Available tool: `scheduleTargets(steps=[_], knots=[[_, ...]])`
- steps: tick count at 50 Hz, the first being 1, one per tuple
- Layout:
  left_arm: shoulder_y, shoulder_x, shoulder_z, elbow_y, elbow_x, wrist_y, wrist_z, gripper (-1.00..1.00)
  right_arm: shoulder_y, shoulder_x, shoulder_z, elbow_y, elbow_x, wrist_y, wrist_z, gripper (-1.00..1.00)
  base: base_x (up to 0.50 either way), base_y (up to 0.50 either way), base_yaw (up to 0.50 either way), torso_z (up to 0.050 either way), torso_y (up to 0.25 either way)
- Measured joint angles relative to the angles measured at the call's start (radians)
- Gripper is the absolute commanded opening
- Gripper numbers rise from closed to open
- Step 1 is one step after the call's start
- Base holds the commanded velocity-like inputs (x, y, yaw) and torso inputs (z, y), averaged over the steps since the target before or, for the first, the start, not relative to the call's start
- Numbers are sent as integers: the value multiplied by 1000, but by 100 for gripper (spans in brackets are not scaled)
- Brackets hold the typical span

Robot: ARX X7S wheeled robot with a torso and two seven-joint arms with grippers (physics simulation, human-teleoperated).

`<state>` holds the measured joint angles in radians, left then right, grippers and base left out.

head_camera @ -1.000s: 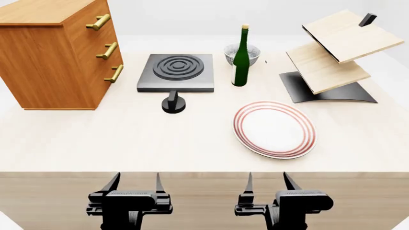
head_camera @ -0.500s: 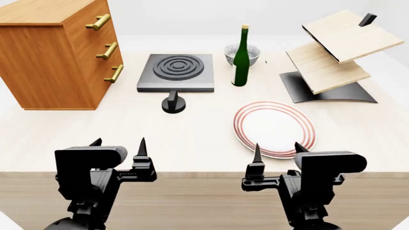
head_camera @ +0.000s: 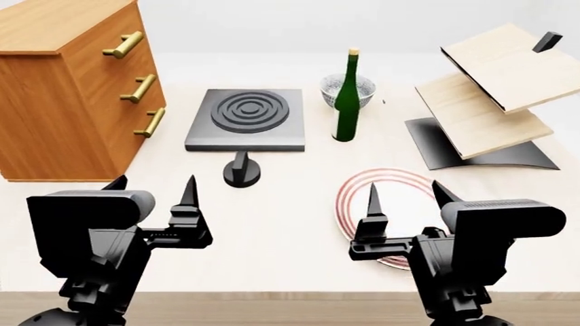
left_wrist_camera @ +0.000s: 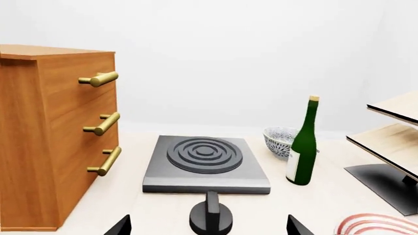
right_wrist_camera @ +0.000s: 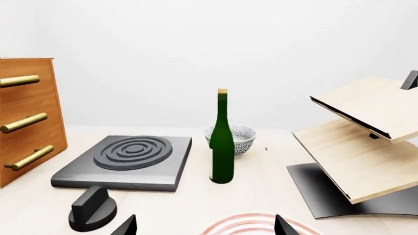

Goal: Turn on the stove.

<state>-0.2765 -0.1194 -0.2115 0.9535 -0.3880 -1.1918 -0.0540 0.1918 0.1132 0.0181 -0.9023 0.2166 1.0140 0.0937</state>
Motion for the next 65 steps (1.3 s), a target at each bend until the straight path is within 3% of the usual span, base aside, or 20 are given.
scheduleTargets(steps=[22,35,51,65], knots=[[3,-15,-9,4,-25,14,-22,100,10,9,5,-14,29,10,23,100,490,0,0,0,1],[16,-44,37,-59,2,99,-22,100,5,27,-22,1,21,5,47,100,7,0,0,0,0],[-52,-107,165,-492,163,472,16,100,-7,44,-36,8,23,-5,62,100,0,0,0,0,0],[-116,-97,210,-931,256,798,1,100,-9,50,-38,16,30,-10,75,100,0,0,0,0,0]])
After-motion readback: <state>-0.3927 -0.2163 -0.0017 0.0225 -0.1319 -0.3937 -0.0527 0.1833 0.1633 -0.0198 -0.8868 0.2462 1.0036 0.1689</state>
